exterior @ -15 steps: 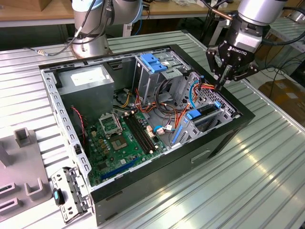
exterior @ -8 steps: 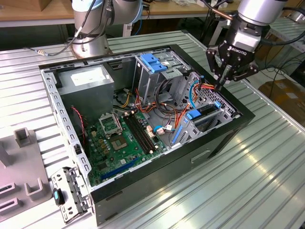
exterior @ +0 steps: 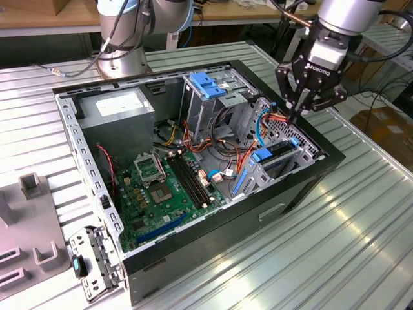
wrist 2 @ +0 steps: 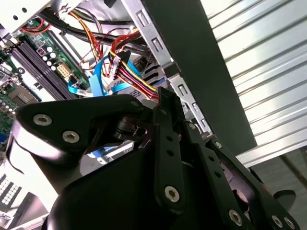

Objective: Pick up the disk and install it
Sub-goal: 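Insert the first disk wire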

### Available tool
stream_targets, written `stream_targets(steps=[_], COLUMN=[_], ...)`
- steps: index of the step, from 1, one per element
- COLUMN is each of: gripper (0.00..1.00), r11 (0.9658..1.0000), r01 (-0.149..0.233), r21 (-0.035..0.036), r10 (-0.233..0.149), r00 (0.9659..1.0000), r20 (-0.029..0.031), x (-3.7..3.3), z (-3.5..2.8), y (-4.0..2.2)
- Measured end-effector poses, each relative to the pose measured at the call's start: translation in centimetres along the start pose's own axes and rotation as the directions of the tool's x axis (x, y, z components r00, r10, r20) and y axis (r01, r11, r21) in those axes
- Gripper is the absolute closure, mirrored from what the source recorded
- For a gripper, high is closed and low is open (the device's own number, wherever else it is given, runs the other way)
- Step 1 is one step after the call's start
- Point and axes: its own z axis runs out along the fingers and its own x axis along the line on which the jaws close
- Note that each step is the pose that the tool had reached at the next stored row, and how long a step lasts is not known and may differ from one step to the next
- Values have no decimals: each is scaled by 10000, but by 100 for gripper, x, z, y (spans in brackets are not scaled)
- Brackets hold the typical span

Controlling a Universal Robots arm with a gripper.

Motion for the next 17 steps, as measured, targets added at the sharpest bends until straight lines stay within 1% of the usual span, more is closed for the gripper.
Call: stream_targets(steps=[2, 4, 6, 7, 9, 10, 12, 13, 15, 16, 17], gripper=[83, 83, 83, 83, 83, 83, 83, 83, 83, 83, 83], r11=[10000, 9997, 9984, 9965, 9920, 9889, 9786, 9742, 9668, 9653, 9648], r01=[-54, -224, -571, -838, -1258, -1486, -2054, -2252, -2553, -2606, -2624], r21=[-2, -15, -34, -49, -77, -91, -126, -138, -154, -156, -157], r10=[54, 224, 571, 838, 1258, 1486, 2054, 2252, 2553, 2607, 2625], r00=[10000, 9997, 9984, 9965, 9921, 9889, 9787, 9743, 9669, 9654, 9649], r20=[0, -3, -2, 1, 5, 6, 3, 2, 2, 4, 6], x=[-5, -6, -7, -7, -7, -8, -8, -8, -9, -11, -14], z=[2, 5, 14, 21, 31, 38, 50, 52, 57, 59, 61], y=[9, 10, 11, 10, 10, 10, 10, 10, 10, 14, 19])
